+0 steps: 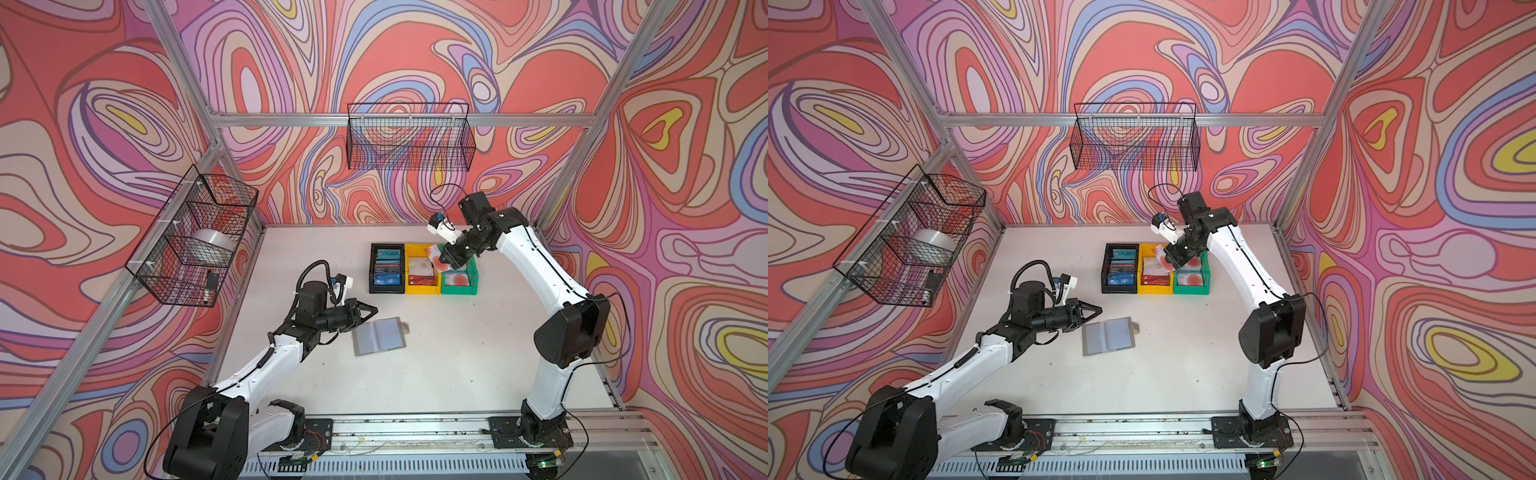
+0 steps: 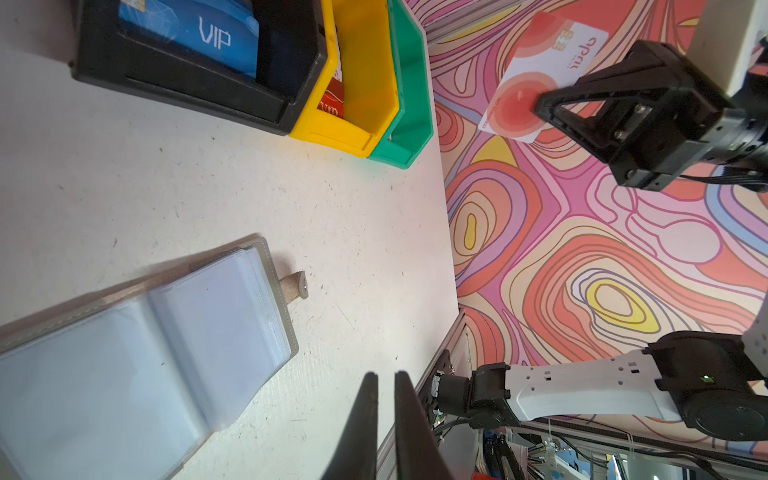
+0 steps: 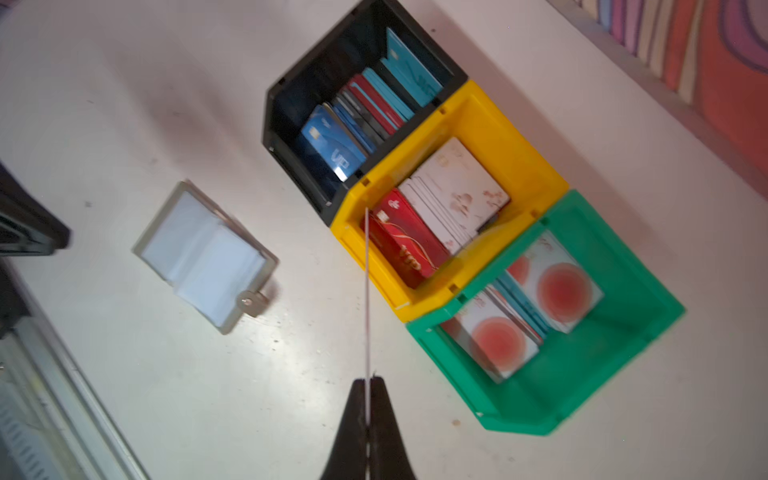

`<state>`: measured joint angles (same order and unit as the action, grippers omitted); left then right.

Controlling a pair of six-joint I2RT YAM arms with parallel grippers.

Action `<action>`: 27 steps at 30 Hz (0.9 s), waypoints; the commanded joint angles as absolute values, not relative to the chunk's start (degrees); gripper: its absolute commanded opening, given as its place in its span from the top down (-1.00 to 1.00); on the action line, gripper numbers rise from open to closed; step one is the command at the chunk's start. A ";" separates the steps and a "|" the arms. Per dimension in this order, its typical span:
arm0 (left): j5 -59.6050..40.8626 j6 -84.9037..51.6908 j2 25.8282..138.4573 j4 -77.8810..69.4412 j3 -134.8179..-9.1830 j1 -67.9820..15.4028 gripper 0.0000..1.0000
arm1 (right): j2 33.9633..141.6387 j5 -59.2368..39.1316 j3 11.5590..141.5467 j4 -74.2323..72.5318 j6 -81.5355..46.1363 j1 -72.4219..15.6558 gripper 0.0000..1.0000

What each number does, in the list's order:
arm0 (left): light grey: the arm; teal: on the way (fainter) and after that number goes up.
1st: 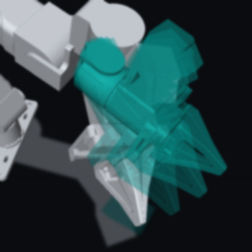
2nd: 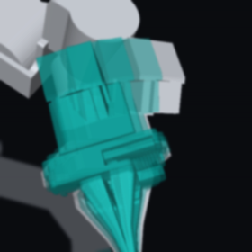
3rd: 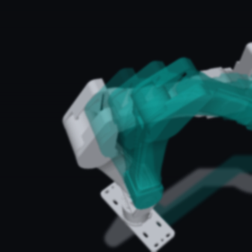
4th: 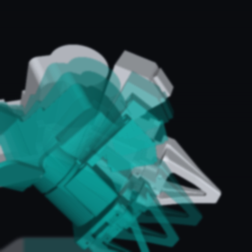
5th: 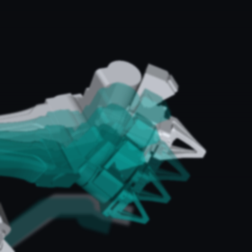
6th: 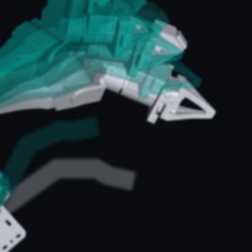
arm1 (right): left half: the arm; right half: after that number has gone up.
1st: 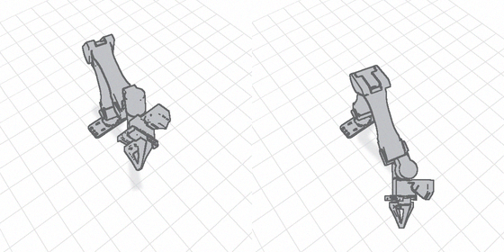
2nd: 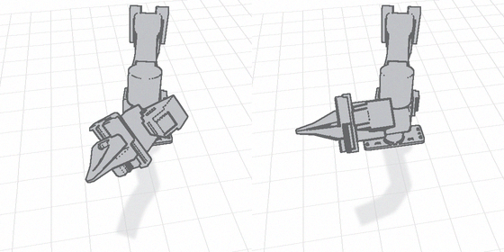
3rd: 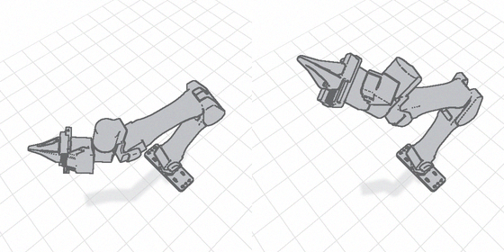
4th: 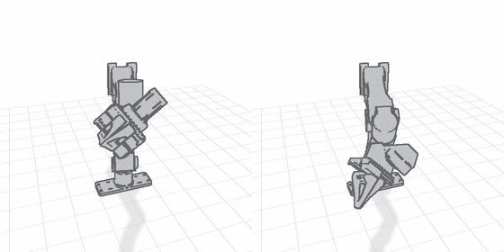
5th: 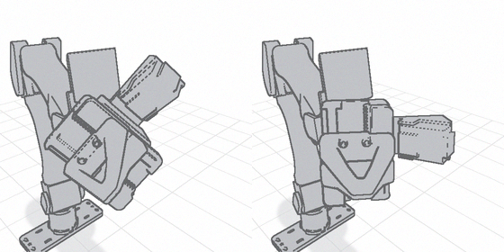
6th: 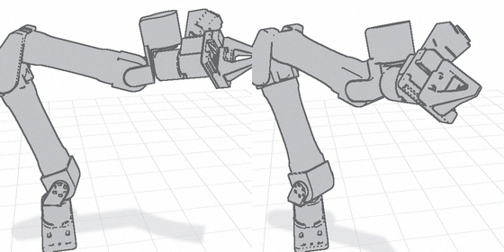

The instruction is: Take the credit cards out of the card holder

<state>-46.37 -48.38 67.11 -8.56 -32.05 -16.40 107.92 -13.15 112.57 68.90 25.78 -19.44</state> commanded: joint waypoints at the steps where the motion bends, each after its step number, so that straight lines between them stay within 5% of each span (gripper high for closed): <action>1: -46.85 -48.07 67.59 -8.44 -32.89 -16.06 0.75 | 108.63 1.35 111.10 70.60 32.70 -19.47 1.00; 12: -46.09 -50.27 67.61 -10.54 -31.71 -16.02 0.76 | 114.12 12.56 109.43 70.23 45.76 -18.66 1.00; 27: -45.03 -51.10 67.58 -11.84 -30.76 -16.00 0.76 | 117.09 6.31 105.47 63.96 53.19 -14.07 1.00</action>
